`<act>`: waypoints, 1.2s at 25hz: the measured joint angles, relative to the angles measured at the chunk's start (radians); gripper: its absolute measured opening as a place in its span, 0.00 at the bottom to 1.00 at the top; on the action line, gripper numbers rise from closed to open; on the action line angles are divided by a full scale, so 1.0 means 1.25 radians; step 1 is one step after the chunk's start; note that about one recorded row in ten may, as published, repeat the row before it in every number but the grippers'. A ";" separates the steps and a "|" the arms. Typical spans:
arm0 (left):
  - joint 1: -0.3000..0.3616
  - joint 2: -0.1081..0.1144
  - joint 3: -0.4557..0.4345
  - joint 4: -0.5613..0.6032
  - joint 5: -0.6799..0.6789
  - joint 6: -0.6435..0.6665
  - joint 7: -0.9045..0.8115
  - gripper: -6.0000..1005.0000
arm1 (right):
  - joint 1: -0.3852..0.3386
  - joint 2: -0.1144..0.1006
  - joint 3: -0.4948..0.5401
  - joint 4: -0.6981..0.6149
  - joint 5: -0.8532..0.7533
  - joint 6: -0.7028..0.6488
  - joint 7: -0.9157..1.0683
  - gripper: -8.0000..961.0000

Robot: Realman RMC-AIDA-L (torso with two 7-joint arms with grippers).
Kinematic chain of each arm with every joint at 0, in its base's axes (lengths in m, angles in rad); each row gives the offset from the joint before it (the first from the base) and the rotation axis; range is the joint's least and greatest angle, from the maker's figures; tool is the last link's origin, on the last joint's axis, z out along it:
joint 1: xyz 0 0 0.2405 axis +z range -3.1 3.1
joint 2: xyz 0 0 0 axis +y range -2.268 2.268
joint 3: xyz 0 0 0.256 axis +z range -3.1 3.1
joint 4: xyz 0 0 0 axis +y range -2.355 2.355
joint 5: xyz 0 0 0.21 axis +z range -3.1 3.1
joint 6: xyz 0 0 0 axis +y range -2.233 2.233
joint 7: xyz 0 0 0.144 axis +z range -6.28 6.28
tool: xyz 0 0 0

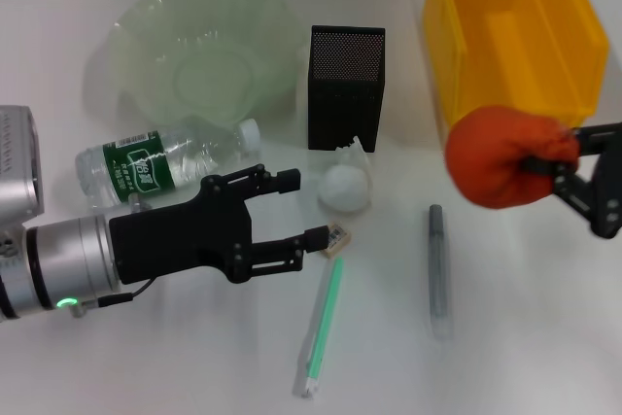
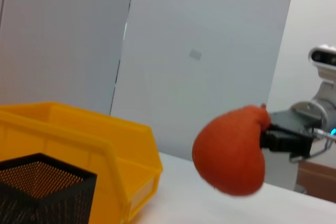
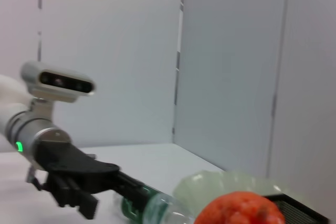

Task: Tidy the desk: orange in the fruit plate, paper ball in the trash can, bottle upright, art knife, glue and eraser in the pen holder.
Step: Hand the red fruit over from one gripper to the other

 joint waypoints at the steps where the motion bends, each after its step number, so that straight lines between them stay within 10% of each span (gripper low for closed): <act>1: -0.004 0.000 0.000 -0.006 -0.005 0.003 0.000 0.68 | 0.002 0.001 -0.001 0.012 0.000 0.000 -0.012 0.11; 30: -0.045 -0.005 0.006 -0.062 -0.037 -0.002 0.060 0.65 | 0.190 0.017 -0.092 0.359 -0.002 0.141 -0.159 0.08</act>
